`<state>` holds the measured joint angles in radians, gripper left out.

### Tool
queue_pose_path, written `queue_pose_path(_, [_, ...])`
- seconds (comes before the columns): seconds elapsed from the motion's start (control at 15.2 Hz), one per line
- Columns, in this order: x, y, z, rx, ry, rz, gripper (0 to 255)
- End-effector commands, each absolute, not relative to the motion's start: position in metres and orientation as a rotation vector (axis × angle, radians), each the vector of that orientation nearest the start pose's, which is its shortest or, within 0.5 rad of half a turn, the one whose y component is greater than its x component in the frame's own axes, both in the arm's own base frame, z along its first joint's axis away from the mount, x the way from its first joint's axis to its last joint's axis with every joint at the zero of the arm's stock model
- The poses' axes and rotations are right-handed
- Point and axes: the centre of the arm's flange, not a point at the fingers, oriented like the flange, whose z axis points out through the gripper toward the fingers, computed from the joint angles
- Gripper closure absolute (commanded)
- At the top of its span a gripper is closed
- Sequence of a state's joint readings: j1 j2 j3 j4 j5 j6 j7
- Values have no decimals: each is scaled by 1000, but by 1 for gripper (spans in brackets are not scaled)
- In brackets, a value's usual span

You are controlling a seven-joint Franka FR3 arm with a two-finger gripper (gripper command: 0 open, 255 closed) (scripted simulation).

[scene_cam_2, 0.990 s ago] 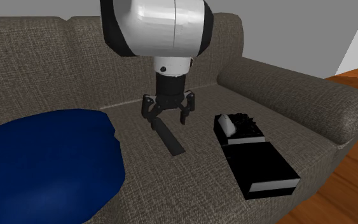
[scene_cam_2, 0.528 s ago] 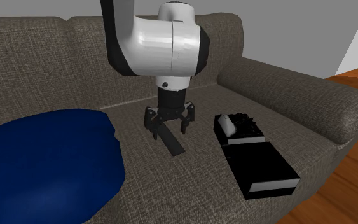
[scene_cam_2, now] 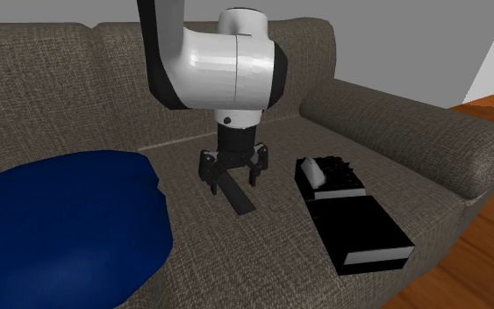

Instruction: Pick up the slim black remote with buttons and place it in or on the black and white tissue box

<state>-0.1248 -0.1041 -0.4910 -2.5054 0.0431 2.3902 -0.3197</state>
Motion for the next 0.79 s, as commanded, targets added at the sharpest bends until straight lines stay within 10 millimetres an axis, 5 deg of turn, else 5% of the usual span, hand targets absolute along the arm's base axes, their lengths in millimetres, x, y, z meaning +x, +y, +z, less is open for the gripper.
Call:
queue_pose_path(0.0, [373,-261,315,-3021,495,-21,255])
queue_pose_path(0.73, [373,-261,325,-3021,495,-21,255])
